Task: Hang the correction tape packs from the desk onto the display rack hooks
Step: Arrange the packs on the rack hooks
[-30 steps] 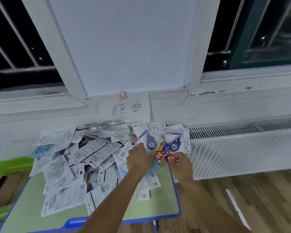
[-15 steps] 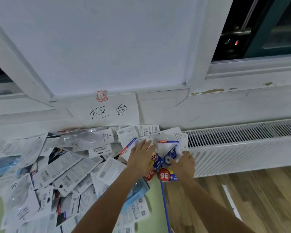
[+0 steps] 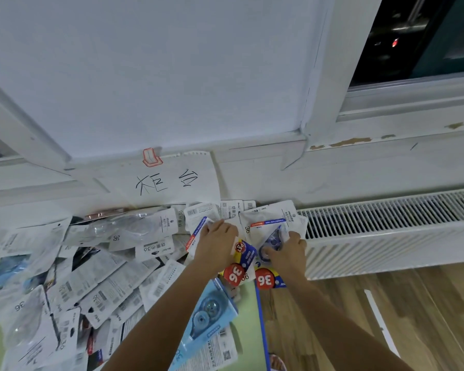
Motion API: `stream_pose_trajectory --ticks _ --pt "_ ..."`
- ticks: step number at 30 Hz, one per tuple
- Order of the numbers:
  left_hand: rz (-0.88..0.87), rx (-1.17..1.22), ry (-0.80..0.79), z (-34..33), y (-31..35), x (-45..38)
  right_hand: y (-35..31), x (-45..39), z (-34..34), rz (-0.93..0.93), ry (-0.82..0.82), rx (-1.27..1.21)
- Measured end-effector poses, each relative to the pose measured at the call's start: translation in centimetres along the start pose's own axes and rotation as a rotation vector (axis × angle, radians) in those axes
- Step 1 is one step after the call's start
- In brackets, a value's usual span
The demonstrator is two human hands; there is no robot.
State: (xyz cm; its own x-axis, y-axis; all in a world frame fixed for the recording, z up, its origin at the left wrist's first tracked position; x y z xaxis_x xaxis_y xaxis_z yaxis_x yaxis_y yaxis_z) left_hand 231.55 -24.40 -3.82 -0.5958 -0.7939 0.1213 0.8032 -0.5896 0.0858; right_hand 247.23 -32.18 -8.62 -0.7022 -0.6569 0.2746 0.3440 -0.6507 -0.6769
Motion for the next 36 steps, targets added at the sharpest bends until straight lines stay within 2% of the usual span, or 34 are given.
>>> stream_pose_trajectory --ticks 8,13,17,22,28,33,36 --pt "0.133 -0.015 0.064 2.8 -1.7 0.1 -2.0 -0.9 2.3 0.012 0.082 -0.284" --pt "0.072 0.022 0.127 4.7 -1.0 0.8 -2.6 -0.7 4.3 -0.065 0.126 -0.421" --pt "0.052 0.198 0.292 7.4 0.6 1.6 -2.8 1.0 6.6 -0.104 0.200 -0.551" --pt "0.054 0.446 0.364 9.3 3.3 3.0 -1.9 5.1 10.4 -0.099 0.259 -0.727" --pt "0.023 0.938 0.269 7.4 9.1 7.7 2.5 12.7 15.3 -0.144 0.476 -0.952" --pt "-0.109 1.049 0.109 4.8 15.4 12.6 8.0 19.7 17.4 -0.254 0.626 -1.107" --pt "-0.184 1.084 0.009 4.1 19.2 15.8 11.4 24.1 19.7 -0.266 0.827 -1.171"
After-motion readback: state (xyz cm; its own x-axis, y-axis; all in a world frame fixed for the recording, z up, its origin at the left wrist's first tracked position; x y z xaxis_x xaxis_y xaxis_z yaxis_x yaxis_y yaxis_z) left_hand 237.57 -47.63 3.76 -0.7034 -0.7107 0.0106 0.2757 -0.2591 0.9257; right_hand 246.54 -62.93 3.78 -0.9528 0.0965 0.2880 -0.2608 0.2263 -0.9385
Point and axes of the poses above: each hand's wrist, its own x-axis away from the middle knuckle, its own z-axis out of the back of the hand, y = z × x, the point moved 6 cm from there along -x, towards the middle knuckle, and after that the axes turned 8 degrees about y, right-handed, at the moved point
